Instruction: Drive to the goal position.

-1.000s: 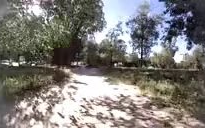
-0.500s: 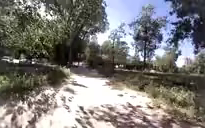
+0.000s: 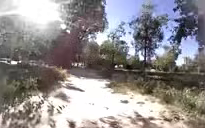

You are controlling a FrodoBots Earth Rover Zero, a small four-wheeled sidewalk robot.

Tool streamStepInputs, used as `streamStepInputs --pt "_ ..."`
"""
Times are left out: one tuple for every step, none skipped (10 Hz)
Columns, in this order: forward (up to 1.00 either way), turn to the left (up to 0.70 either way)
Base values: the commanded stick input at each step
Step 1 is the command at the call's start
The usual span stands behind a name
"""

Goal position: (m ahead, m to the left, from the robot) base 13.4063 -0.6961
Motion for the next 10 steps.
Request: streamStepInputs --pt "0.85 0.0" --pt "0.85 0.0" --pt "0.85 0.0" --pt "0.85 0.0" --pt "0.85 0.0" --pt "0.85 0.0" --pt "0.85 0.0" --pt "0.85 0.0" --pt "0.85 0.02" --pt "0.85 0.16"
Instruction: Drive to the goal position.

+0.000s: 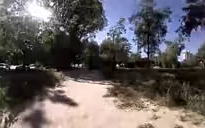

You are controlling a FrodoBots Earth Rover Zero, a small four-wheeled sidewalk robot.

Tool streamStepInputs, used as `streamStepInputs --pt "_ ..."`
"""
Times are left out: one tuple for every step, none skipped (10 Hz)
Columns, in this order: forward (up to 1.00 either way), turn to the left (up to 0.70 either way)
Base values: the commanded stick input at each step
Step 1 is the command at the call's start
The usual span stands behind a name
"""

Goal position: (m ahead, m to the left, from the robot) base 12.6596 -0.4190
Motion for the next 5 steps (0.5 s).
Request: streamStepInputs --pt "0.85 0.28" --pt "0.85 0.32" --pt "0.85 0.23" --pt "0.85 0.0" --pt "0.85 0.0"
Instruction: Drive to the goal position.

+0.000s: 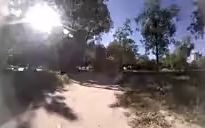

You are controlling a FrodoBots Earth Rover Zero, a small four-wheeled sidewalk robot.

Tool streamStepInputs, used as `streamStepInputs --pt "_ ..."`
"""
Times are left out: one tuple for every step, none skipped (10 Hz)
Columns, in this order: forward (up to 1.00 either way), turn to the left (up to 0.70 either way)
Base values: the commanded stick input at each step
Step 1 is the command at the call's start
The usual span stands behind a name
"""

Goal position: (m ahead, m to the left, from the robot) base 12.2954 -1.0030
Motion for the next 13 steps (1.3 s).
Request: streamStepInputs --pt "0.85 0.0" --pt "0.85 0.0" --pt "0.85 0.0" --pt "0.85 0.0" --pt "0.85 0.0" --pt "0.85 0.0" --pt "0.85 0.0" --pt "0.85 0.0" --pt "0.85 0.0" --pt "0.85 0.0" --pt "0.85 0.0" --pt "0.85 0.0" --pt "0.85 0.0"
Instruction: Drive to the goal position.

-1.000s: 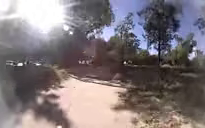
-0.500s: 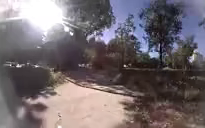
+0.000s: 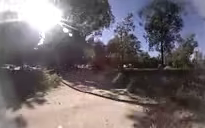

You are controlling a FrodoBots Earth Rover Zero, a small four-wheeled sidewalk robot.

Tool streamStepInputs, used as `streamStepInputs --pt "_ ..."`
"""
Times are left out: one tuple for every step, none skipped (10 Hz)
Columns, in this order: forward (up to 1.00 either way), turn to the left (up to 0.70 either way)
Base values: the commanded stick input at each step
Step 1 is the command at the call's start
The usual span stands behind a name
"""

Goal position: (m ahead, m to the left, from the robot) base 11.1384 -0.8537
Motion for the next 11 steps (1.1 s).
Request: streamStepInputs --pt "0.85 0.0" --pt "0.85 0.0" --pt "0.85 0.0" --pt "0.85 0.0" --pt "0.85 0.0" --pt "0.85 0.0" --pt "0.85 0.0" --pt "0.85 0.0" --pt "0.85 0.0" --pt "0.85 0.0" --pt "0.85 0.0"
